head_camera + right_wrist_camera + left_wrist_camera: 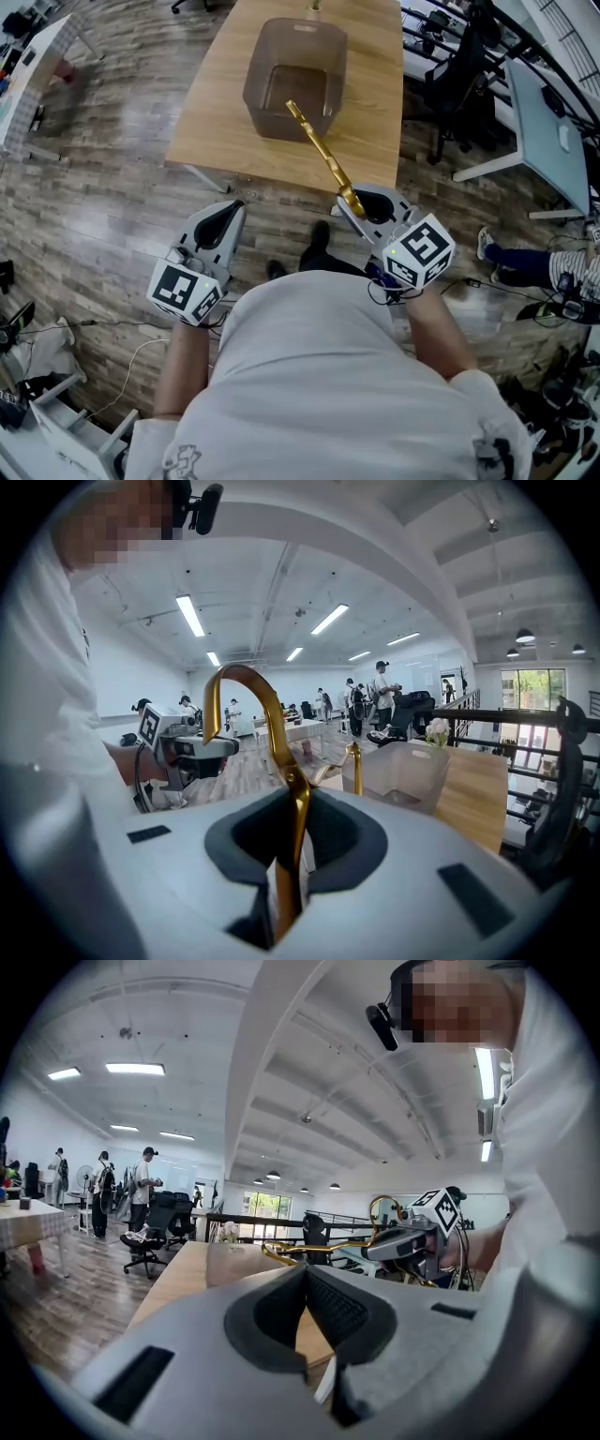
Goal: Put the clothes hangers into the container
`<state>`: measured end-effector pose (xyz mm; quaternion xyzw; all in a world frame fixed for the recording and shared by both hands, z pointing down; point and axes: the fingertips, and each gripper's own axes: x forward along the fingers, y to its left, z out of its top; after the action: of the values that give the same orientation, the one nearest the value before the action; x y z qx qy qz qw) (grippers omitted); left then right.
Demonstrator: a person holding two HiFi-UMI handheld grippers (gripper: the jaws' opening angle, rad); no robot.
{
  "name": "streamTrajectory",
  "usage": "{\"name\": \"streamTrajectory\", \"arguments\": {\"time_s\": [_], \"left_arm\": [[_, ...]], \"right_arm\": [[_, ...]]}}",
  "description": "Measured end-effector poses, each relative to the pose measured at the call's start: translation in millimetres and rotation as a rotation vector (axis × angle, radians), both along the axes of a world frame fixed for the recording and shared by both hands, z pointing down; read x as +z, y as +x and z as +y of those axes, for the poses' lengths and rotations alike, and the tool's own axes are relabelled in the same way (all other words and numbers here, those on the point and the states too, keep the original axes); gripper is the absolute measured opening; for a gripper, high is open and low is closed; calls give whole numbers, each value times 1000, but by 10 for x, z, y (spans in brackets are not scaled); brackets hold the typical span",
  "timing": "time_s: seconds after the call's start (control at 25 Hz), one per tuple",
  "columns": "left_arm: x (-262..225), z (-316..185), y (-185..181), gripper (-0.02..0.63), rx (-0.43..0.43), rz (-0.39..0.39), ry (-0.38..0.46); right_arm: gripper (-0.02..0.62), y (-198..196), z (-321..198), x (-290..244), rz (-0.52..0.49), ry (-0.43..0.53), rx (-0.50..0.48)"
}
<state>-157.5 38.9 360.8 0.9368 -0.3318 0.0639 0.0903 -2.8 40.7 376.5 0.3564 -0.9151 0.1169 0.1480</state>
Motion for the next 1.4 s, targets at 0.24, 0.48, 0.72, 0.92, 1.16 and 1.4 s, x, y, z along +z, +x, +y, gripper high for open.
{"name": "streamTrajectory", "arguments": {"time_s": [0.24, 0.48, 0.72, 0.92, 1.16, 1.4], "left_arm": [[-1, -320, 128, 6, -46, -22, 3], [-55, -708, 420, 6, -89, -25, 12], [-8, -1152, 742, 6, -118, -34, 9], [-4, -1349, 967, 6, -118, -50, 1], [58, -1593, 945, 6, -126, -54, -20], [110, -1887, 785, 6, -110, -52, -39]], "right_arm": [[49, 169, -453, -27, -17, 1, -25], [49, 431, -880, -33, -21, -3, -74], [49, 668, -1315, 28, -24, -18, -124], [51, 795, -1567, 99, -14, -44, -148], [51, 717, -1867, 238, 18, -95, -145], [49, 544, -2161, 330, 68, -129, -116]]}}
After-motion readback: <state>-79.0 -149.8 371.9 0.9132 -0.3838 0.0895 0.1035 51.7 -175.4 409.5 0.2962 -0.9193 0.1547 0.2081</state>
